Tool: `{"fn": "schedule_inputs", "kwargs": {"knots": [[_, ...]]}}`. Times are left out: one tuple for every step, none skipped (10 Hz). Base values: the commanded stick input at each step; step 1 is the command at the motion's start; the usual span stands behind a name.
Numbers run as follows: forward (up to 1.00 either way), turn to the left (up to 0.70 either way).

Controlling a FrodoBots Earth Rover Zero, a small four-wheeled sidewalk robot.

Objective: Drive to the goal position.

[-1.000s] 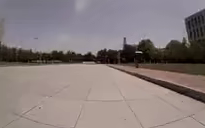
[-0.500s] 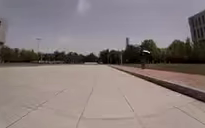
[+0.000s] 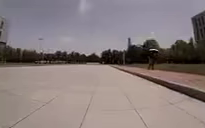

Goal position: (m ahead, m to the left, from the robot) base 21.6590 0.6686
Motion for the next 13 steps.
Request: {"fn": "schedule_inputs", "kwargs": {"knots": [[1.00,-0.19],[1.00,-0.32],[1.00,-0.34],[1.00,-0.35],[1.00,-0.34],[1.00,-0.19],[1.00,0.00],[1.00,0.00],[1.00,0.00],[1.00,0.00],[1.00,0.00],[1.00,0.00],[1.00,0.00]]}}
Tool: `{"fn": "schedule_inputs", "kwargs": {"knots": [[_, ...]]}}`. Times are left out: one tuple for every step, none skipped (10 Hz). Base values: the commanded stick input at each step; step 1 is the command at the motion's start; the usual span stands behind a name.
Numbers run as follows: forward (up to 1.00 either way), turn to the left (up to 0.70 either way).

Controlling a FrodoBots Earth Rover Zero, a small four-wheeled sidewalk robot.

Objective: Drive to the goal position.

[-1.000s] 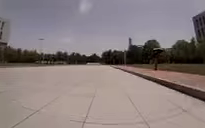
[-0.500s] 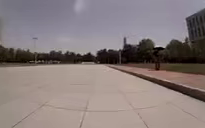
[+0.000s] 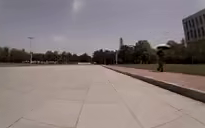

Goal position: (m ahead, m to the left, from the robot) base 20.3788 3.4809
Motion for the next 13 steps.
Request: {"fn": "schedule_inputs", "kwargs": {"knots": [[1.00,0.00],[1.00,0.00],[1.00,0.02],[1.00,0.00],[1.00,0.00],[1.00,-0.02],[1.00,-0.01],[1.00,0.00],[1.00,0.00],[1.00,-0.20],[1.00,-0.34],[1.00,-0.38],[1.00,-0.33]]}}
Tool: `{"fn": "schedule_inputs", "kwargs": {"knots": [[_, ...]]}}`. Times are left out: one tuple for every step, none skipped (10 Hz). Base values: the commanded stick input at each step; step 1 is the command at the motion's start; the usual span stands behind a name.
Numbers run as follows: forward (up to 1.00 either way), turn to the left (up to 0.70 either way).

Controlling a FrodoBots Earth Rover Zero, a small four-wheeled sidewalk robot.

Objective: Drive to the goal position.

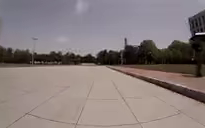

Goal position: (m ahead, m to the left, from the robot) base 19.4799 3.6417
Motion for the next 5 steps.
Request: {"fn": "schedule_inputs", "kwargs": {"knots": [[1.00,-0.07],[1.00,0.00],[1.00,0.00],[1.00,0.00],[1.00,0.00]]}}
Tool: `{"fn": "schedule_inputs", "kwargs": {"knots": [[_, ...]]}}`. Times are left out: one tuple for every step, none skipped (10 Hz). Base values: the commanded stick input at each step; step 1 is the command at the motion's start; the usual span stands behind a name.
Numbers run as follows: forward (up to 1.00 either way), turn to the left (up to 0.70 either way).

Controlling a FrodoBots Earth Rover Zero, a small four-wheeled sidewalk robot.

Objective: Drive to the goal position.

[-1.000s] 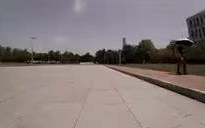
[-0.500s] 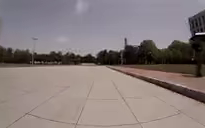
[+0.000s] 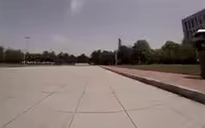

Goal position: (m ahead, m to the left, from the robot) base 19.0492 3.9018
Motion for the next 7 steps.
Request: {"fn": "schedule_inputs", "kwargs": {"knots": [[1.00,0.00],[1.00,0.00],[1.00,0.00],[1.00,0.00],[1.00,0.00],[1.00,0.00],[1.00,0.00]]}}
